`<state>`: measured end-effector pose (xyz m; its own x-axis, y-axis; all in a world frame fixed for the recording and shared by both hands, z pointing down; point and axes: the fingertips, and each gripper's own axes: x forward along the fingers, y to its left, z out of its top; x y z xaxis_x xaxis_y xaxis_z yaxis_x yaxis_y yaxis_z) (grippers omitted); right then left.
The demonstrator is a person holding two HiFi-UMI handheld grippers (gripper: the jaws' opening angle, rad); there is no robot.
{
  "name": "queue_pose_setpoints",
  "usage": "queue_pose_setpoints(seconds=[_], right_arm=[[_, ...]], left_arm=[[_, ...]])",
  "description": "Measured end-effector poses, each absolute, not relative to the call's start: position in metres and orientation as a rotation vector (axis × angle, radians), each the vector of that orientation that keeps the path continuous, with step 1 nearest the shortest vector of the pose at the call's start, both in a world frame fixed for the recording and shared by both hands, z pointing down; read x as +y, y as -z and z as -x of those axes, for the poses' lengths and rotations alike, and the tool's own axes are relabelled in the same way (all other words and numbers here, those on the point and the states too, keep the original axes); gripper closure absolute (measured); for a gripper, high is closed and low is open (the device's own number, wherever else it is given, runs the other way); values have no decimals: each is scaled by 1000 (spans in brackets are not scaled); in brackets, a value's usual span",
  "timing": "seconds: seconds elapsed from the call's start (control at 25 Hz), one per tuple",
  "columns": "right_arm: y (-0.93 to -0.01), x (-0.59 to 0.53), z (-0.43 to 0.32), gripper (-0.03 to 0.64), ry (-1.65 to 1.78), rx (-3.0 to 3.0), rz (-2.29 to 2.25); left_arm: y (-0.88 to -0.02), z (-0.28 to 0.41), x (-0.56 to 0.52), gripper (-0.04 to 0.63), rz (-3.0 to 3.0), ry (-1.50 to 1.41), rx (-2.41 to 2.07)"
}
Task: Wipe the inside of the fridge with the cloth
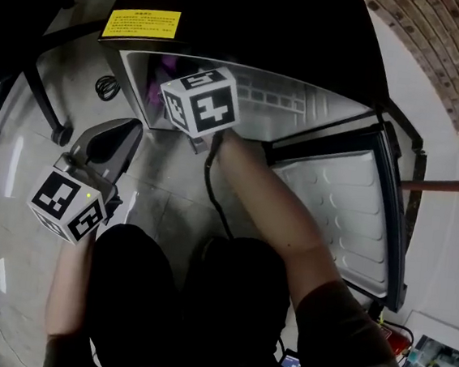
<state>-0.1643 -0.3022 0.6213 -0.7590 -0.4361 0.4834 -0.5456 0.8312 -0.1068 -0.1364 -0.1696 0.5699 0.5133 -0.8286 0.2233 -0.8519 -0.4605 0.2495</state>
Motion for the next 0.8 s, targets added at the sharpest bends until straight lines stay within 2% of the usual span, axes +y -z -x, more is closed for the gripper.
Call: queue_pose_setpoints(seconds=[0.2,0.44,0.8], right_arm=[[-625,-316,142,541,-305,-2482,-796],[-633,-339,80,538,-464,-2396,-958],[-634,-361,-22,538,-520,-2224,-1225]], left_arm=[[-572,123,-175,578,-2448,-111,-1347],[-571,106,-193,578,-2484,-112,-1310],[-585,76,-215,578,-2519,-68,-1239]])
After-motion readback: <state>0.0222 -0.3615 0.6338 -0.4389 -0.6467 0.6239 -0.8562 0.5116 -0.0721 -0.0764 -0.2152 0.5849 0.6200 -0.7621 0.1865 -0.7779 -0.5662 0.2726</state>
